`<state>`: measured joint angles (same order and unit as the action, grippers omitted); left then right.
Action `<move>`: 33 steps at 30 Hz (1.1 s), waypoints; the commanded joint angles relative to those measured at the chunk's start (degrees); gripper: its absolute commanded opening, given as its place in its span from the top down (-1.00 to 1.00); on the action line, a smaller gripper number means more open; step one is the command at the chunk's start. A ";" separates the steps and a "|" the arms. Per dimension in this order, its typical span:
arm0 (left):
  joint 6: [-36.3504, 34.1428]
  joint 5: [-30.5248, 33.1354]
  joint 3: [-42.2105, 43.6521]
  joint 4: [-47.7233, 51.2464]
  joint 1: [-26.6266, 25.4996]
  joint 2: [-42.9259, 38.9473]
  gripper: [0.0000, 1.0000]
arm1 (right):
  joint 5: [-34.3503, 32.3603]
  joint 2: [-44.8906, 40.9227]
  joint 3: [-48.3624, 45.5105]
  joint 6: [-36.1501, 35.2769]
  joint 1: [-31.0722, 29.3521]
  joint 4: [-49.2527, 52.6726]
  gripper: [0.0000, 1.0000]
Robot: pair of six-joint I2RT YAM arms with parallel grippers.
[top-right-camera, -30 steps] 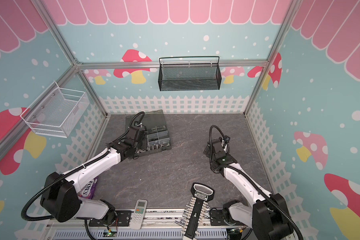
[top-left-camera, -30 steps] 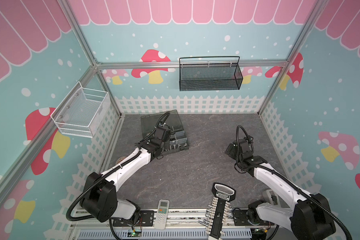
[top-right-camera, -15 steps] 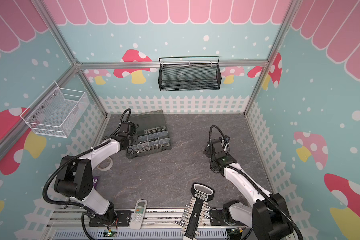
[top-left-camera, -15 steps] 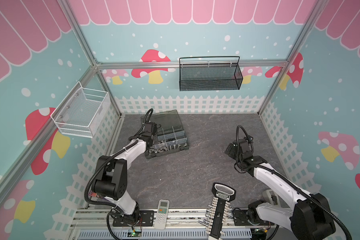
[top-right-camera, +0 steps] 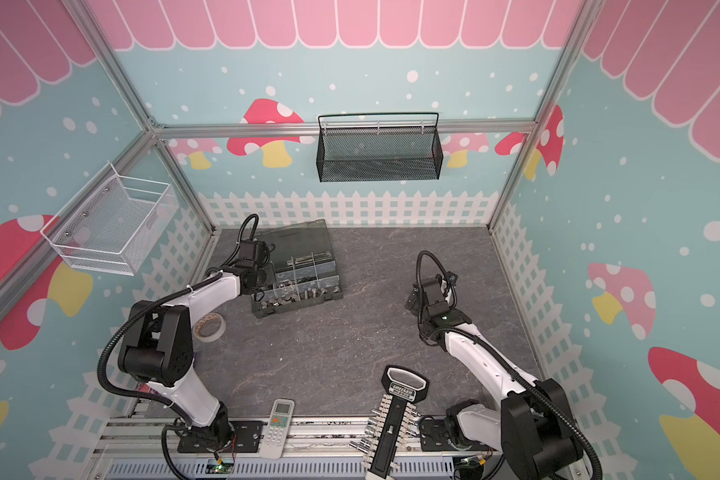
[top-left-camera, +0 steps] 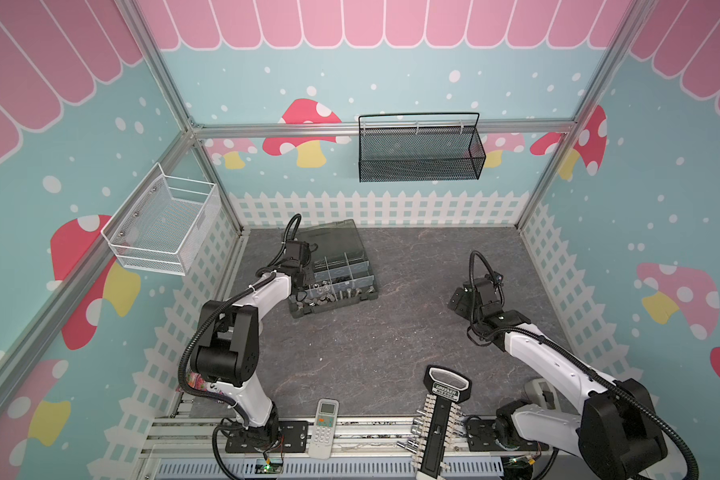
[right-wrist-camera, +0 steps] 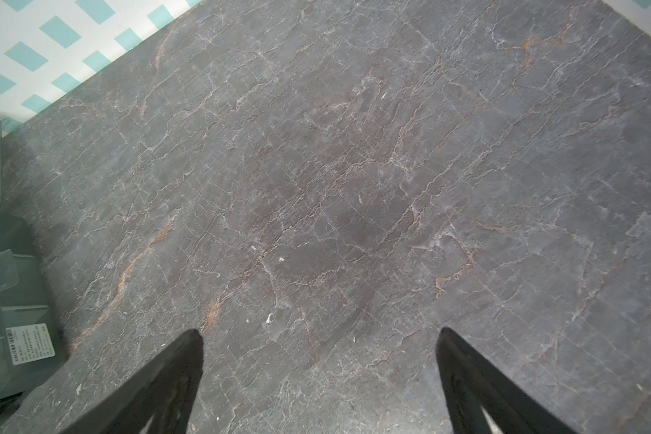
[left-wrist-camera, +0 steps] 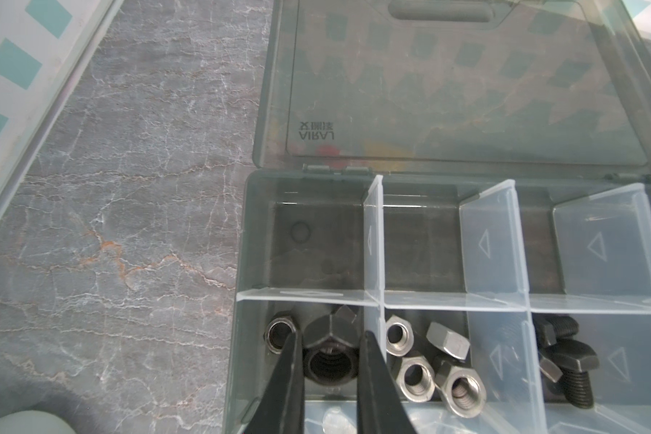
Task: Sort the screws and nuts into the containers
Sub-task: 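Carry the black nut into the nut compartment and open the left gripper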
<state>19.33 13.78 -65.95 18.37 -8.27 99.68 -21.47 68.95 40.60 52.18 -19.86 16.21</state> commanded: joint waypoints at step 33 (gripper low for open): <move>3.90 -2.26 10.54 -0.23 -0.15 -18.71 -0.09 | -1.62 -3.23 -1.03 -0.68 0.35 -0.01 -0.96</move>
<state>21.30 12.64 -57.17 19.35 -8.32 83.85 -21.10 67.79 40.56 51.86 -19.86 16.21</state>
